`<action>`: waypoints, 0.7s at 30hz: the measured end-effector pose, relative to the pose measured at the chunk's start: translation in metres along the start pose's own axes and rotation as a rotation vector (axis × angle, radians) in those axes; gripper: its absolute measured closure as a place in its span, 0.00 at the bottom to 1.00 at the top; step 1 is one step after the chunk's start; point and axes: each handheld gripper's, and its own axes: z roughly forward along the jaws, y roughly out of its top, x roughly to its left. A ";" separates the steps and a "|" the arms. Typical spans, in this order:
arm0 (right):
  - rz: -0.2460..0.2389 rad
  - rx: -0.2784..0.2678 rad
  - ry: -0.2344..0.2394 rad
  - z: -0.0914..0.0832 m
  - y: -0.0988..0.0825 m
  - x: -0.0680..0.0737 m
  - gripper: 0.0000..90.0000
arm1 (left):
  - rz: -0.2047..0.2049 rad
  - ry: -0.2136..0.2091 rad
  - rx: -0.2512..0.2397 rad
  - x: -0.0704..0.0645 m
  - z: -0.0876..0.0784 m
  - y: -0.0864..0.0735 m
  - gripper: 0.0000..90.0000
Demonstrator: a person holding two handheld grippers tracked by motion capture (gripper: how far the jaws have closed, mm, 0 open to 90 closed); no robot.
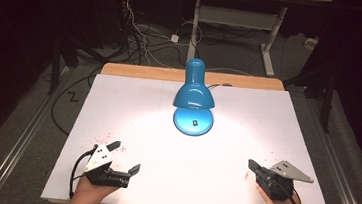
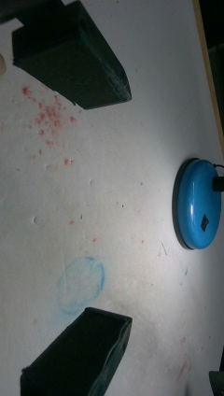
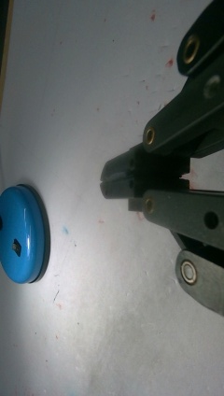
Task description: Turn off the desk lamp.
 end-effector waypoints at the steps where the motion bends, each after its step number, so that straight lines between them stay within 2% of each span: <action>1: 0.000 0.000 0.000 0.000 0.000 0.000 1.00 | 0.000 0.000 0.000 0.000 0.000 0.000 0.00; 4: -0.003 -0.005 0.019 0.004 0.003 0.005 1.00 | -0.035 -0.023 -0.003 0.004 -0.002 0.002 0.00; 9: 0.004 -0.005 0.050 0.011 0.007 0.013 1.00 | -0.054 -0.039 -0.014 0.007 -0.005 0.002 0.00; 11: 0.005 -0.007 0.057 0.012 0.008 0.015 1.00 | -0.050 -0.033 -0.035 0.007 -0.006 0.001 0.00; 12: -0.010 -0.016 0.065 0.014 0.010 0.020 1.00 | -0.050 -0.037 -0.033 0.007 -0.007 0.001 0.00; 21: -0.026 -0.009 0.090 0.023 0.015 0.036 1.00 | -0.050 -0.055 -0.025 0.007 -0.004 0.001 0.00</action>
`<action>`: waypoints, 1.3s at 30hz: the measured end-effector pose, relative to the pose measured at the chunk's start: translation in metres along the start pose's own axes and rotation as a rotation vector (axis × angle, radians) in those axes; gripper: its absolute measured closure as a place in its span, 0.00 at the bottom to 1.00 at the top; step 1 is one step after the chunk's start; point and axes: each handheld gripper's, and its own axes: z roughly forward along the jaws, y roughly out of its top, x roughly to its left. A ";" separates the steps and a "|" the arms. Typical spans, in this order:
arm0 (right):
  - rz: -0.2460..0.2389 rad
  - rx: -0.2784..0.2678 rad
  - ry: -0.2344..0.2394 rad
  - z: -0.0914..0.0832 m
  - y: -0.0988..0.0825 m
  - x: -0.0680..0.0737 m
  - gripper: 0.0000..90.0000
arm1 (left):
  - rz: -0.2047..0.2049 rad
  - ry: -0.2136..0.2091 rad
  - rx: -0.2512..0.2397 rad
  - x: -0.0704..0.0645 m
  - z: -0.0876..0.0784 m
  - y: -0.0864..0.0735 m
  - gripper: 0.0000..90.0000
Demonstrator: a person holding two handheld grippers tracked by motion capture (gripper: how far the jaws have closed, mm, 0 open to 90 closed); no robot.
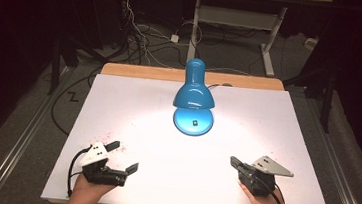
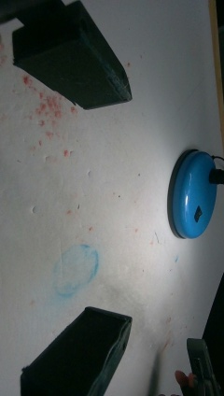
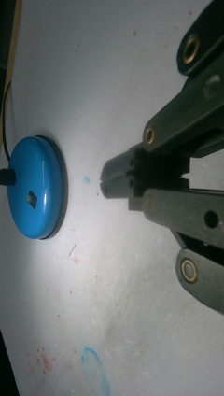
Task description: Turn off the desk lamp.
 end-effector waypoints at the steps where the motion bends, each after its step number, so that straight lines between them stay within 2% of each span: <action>1: -0.003 0.000 0.005 0.001 0.000 0.001 1.00 | 0.003 -0.001 -0.002 -0.001 0.001 0.000 0.00; 6: 0.001 0.001 0.013 0.004 0.001 0.007 1.00 | 0.002 0.001 -0.027 -0.003 0.003 -0.002 0.00; 15: -0.010 0.010 0.045 0.011 0.003 0.015 1.00 | 0.020 0.007 -0.004 -0.008 0.009 0.002 0.00; 19: -0.018 0.019 0.058 0.017 0.004 0.017 1.00 | 0.007 -0.016 -0.013 -0.007 0.008 0.001 0.00; 25: -0.026 0.014 0.068 0.026 0.009 0.020 1.00 | 0.026 0.004 0.005 -0.006 0.006 0.000 0.00; 30: -0.027 0.000 0.061 0.040 0.016 0.019 1.00 | 0.024 0.020 -0.001 -0.005 0.004 0.000 0.00; 32: -0.023 -0.001 0.063 0.046 0.019 0.018 1.00 | 0.036 0.030 0.000 -0.005 0.004 0.000 0.00; 39: -0.026 0.013 0.068 0.063 0.028 0.014 1.00 | 0.039 0.024 0.004 -0.005 0.003 0.000 0.00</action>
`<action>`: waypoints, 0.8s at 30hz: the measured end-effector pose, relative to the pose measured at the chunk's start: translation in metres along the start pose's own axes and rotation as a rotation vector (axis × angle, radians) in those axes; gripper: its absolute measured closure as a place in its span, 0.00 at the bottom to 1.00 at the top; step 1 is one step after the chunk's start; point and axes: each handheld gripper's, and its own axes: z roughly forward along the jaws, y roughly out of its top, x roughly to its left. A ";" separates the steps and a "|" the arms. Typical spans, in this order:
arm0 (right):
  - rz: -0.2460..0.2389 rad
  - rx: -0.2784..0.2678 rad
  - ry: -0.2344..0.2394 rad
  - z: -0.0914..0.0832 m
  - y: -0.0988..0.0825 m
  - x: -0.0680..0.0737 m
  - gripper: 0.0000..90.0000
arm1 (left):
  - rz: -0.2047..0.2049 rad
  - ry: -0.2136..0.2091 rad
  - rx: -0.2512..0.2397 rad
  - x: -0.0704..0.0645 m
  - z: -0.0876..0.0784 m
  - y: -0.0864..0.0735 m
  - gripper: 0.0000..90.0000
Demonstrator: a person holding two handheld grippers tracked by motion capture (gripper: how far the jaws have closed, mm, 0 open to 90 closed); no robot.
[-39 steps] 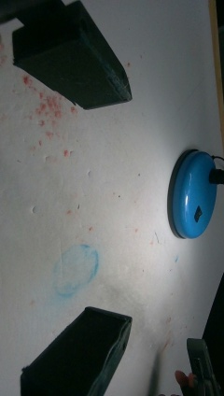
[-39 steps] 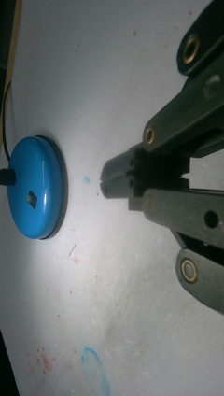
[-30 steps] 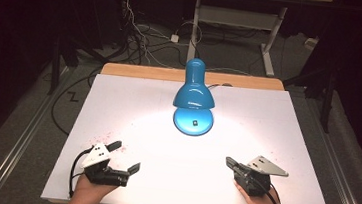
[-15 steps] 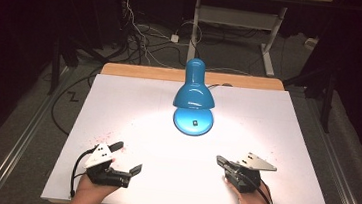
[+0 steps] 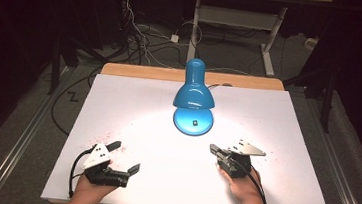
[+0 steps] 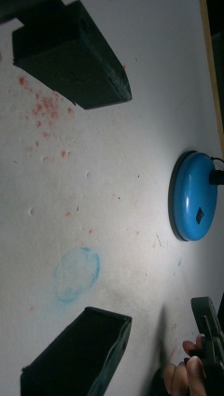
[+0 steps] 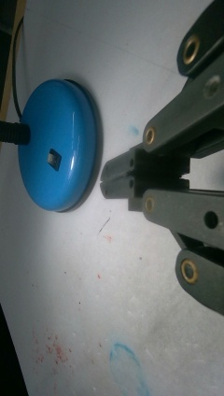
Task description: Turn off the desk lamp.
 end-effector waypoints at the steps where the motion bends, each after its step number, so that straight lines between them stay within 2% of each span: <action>1: -0.002 0.001 0.001 0.003 0.001 -0.001 1.00 | 0.002 -0.001 0.003 0.000 0.000 0.000 0.00; 9: -0.018 0.013 0.008 0.024 0.014 -0.007 1.00 | -0.001 -0.014 -0.011 0.000 -0.001 0.000 0.00; 24: 0.005 0.004 0.000 0.054 0.027 -0.017 1.00 | 0.014 -0.029 -0.010 -0.002 0.000 0.000 0.00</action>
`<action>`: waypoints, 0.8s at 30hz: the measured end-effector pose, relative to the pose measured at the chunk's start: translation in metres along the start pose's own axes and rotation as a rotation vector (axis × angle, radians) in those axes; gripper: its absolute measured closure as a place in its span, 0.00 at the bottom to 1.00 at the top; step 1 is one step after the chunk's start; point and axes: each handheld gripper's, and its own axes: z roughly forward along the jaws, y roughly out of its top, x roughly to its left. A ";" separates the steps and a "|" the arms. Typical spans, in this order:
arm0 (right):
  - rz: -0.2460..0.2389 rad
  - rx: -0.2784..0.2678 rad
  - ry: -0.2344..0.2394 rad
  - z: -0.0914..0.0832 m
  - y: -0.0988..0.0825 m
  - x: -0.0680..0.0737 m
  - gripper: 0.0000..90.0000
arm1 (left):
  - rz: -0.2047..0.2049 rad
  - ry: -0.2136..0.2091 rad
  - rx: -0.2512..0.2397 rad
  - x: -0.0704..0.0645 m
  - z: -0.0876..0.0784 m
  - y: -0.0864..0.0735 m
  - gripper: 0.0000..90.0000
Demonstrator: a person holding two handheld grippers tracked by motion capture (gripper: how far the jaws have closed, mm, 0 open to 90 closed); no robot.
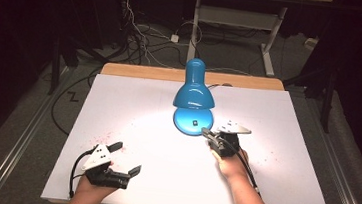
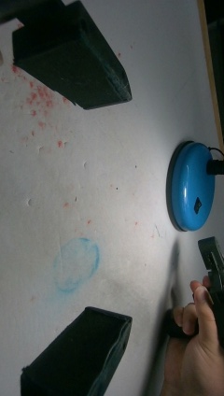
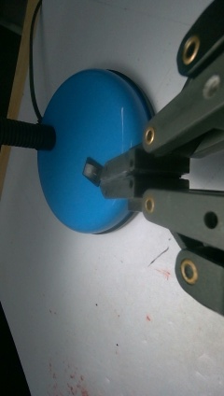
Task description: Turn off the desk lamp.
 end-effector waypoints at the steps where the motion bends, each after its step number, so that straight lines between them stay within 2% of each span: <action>1: 0.000 0.000 0.000 0.000 0.000 0.000 1.00 | 0.001 0.001 0.001 0.000 0.000 0.000 0.00; 14: 0.008 0.002 -0.005 0.022 0.010 -0.008 1.00 | -0.001 -0.011 0.015 0.001 0.001 0.000 0.00; 15: 0.020 0.002 -0.005 0.024 0.011 -0.007 1.00 | 0.000 -0.012 0.016 0.001 0.001 0.000 0.00; 17: 0.009 0.002 -0.005 0.026 0.012 -0.008 1.00 | 0.004 -0.013 0.017 0.001 0.001 -0.001 0.00; 24: 0.014 -0.005 -0.007 0.033 0.015 -0.009 1.00 | -0.013 -0.025 -0.010 0.000 0.000 0.000 0.00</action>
